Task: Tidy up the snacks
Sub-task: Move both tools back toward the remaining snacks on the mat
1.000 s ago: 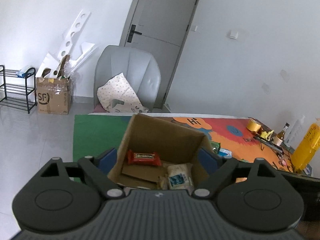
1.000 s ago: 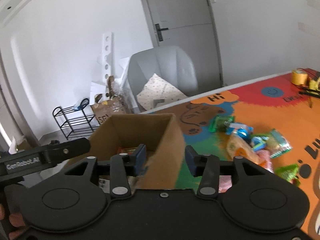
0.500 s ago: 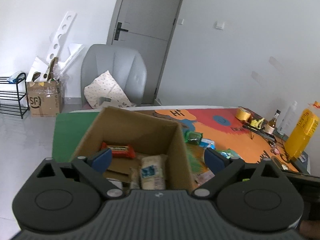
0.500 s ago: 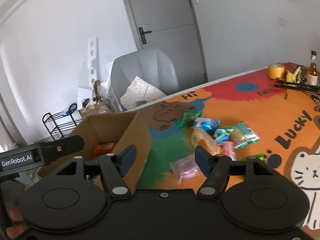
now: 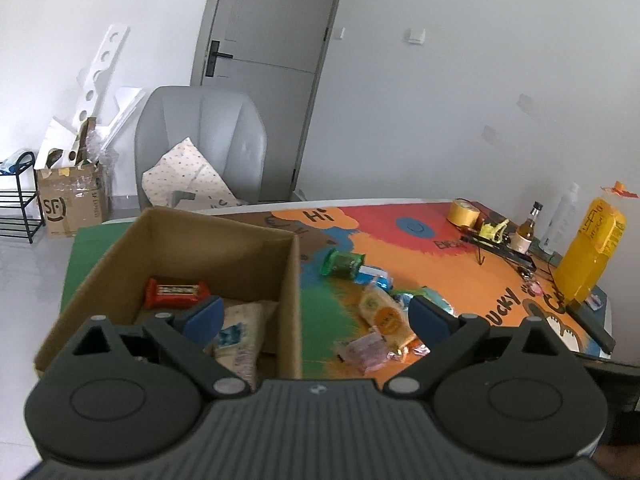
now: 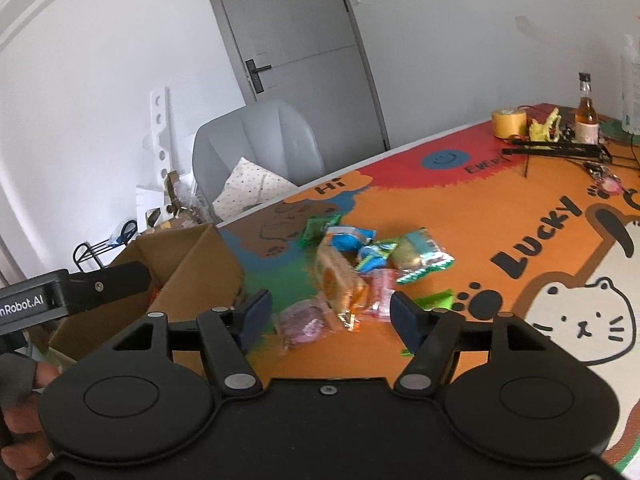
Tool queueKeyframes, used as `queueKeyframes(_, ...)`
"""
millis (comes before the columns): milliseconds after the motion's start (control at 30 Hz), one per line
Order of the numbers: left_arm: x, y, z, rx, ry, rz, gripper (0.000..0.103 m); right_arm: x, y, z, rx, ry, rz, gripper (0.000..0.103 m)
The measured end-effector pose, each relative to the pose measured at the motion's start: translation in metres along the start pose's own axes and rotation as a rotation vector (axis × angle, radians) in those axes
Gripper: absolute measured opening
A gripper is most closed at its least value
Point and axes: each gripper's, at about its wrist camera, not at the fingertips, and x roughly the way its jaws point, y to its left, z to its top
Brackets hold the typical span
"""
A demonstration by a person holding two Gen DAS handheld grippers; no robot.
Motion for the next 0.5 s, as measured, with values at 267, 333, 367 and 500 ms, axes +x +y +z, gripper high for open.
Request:
queueKeyframes(267,0.013,-0.027,-0.002,0.036,0.008,0.007,0.098,0.002,-0.030,-0.002,0.020,-0.005,-0.001,0.066)
queueKeyframes(333,0.016,-0.034,-0.003,0.053,0.006,0.013,0.097,0.005,-0.037,-0.004,0.036,-0.003,-0.001,0.066)
queueKeyframes(367,0.018,-0.037,-0.003,0.058,0.006,0.012,0.097,0.006,-0.041,-0.005,0.040,-0.002,-0.001,0.066)
queueKeyframes(500,0.025,-0.048,-0.004,0.078,0.012,0.000,0.095,0.014,-0.053,-0.008,0.060,0.008,-0.007,0.066)
